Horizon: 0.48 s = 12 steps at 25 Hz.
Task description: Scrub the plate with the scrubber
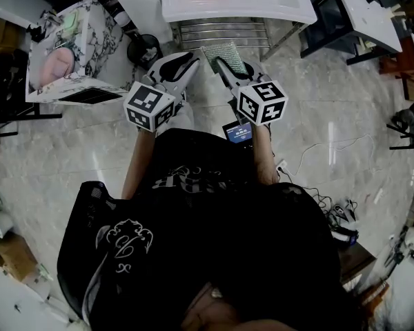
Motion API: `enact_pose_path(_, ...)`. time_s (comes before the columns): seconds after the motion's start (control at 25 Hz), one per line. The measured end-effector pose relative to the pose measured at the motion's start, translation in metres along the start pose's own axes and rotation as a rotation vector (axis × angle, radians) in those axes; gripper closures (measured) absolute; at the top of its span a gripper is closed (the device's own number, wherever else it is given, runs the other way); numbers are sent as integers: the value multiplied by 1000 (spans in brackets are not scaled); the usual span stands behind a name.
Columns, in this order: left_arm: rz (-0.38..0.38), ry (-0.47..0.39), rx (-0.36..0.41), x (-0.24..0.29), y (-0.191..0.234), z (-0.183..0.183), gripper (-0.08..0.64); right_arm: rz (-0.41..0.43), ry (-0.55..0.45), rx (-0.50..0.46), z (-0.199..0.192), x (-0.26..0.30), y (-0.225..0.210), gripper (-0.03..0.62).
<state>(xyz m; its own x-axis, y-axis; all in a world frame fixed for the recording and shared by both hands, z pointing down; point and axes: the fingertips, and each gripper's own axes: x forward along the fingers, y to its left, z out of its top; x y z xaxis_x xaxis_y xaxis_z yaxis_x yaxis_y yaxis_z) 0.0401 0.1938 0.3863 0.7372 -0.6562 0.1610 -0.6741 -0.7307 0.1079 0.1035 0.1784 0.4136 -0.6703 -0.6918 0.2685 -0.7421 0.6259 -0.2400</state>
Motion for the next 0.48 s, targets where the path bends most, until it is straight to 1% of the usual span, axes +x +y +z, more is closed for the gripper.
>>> enact_pose_path(0.24,-33,43,34,35,75,10,476,-20,24,52,16,69,-27,502)
enact_pose_path(0.4,-66,64,28,58,120,17,476,-42,43,74,27,112,-46,502)
enact_pose_path(0.48,-85,84,42,69,140,16,476,-56,49,84,33,132,-57,502)
